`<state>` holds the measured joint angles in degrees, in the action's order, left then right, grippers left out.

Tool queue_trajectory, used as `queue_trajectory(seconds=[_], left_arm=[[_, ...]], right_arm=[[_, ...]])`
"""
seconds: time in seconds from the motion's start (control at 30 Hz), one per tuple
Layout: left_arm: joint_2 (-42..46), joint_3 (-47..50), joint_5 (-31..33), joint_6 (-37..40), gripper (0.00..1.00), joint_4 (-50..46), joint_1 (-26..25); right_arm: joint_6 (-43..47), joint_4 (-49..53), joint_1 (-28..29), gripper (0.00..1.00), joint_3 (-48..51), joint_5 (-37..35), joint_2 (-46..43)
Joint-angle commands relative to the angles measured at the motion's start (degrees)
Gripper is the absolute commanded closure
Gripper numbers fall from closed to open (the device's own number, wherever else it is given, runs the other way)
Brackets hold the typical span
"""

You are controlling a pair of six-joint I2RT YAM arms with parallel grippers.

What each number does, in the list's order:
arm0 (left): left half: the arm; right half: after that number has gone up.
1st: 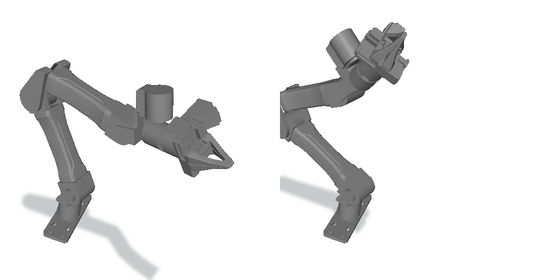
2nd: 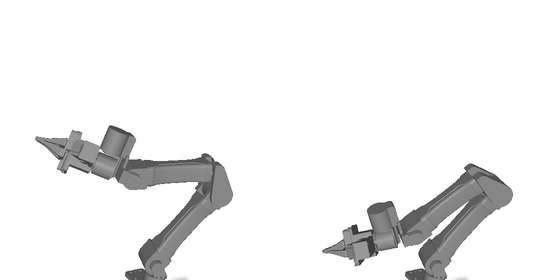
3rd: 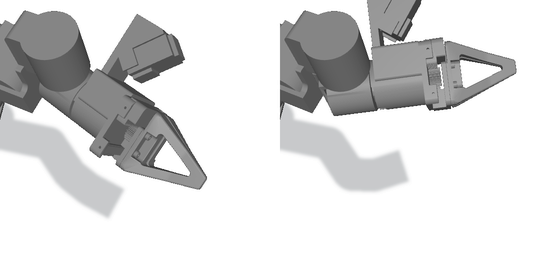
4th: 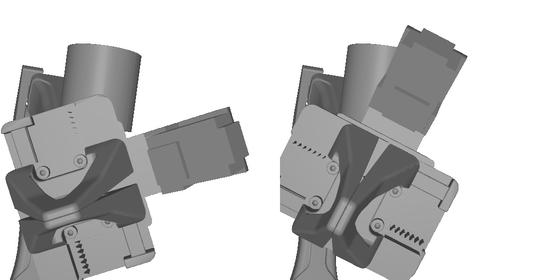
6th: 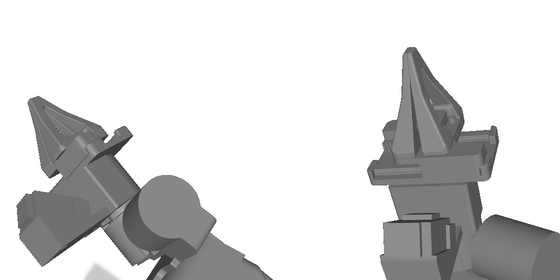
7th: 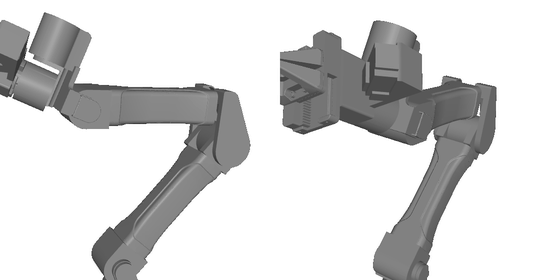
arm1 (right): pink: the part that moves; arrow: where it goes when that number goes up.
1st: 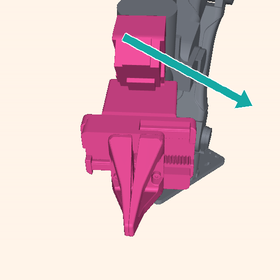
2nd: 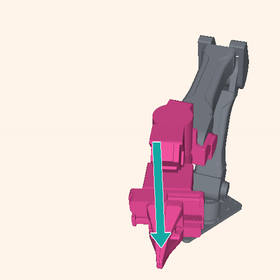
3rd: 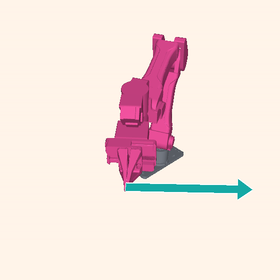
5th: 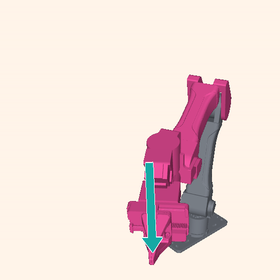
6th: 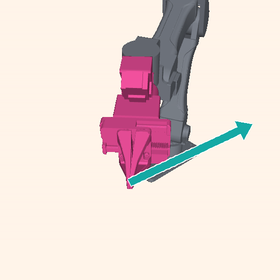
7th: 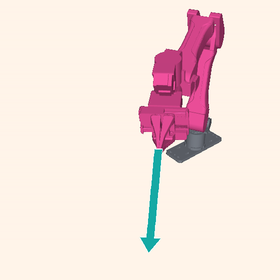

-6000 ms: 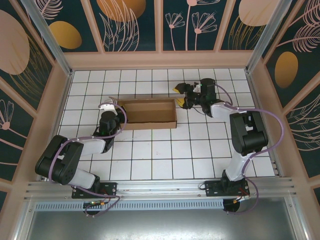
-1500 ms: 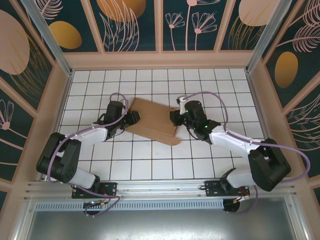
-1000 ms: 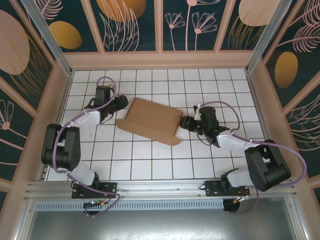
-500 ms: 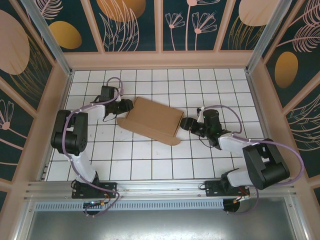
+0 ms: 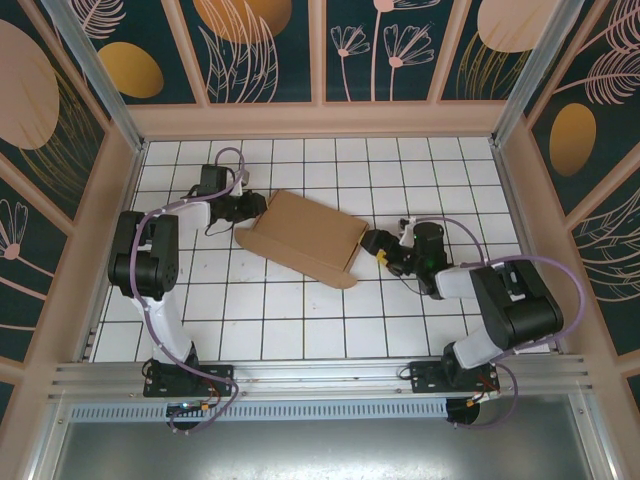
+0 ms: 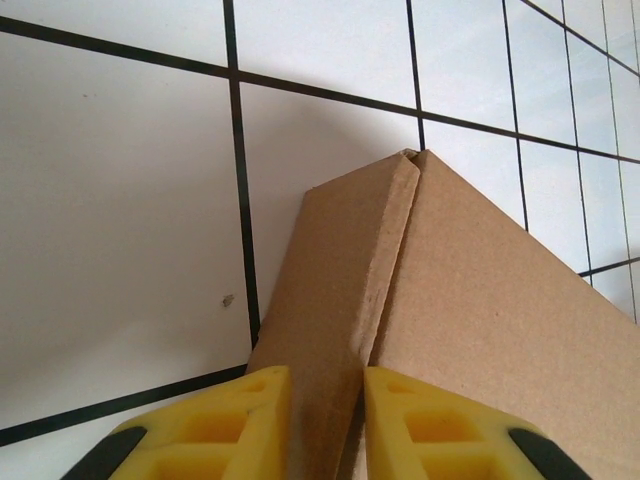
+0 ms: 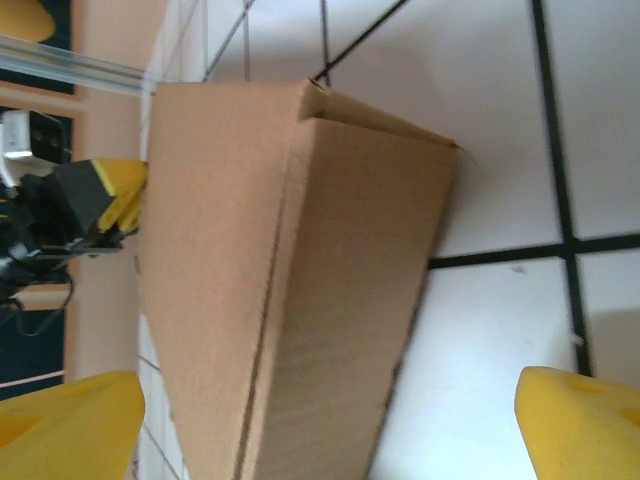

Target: Fold the paper box

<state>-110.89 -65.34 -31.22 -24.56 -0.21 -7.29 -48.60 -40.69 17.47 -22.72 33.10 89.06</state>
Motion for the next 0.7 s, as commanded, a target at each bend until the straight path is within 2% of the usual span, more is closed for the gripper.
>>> queue_trajectory(seconds=[0.0,0.2,0.43,0.53,0.67], left_arm=[[-4.3,1.3,4.2,1.7,0.76,-7.0,1.2],[-5.5,1.7,4.0,2.1,0.78,-7.0,2.0],[-6.1,1.5,4.0,2.3,0.8,-7.0,2.7],[-6.1,1.7,3.5,1.9,0.8,-6.4,2.7],[-5.8,2.9,2.1,1.0,0.8,-4.8,2.7]], right_arm=[[-7.2,-9.4,0.7,0.05,0.4,5.4,4.5],[-7.3,-8.3,2.4,0.06,-1.9,5.3,7.2],[-1.7,2.4,5.3,0.06,-7.0,2.0,6.4],[-2.3,1.1,6.6,0.06,-8.8,3.1,8.5],[-9.1,-10.8,6.8,0.11,-9.0,7.0,12.6]])
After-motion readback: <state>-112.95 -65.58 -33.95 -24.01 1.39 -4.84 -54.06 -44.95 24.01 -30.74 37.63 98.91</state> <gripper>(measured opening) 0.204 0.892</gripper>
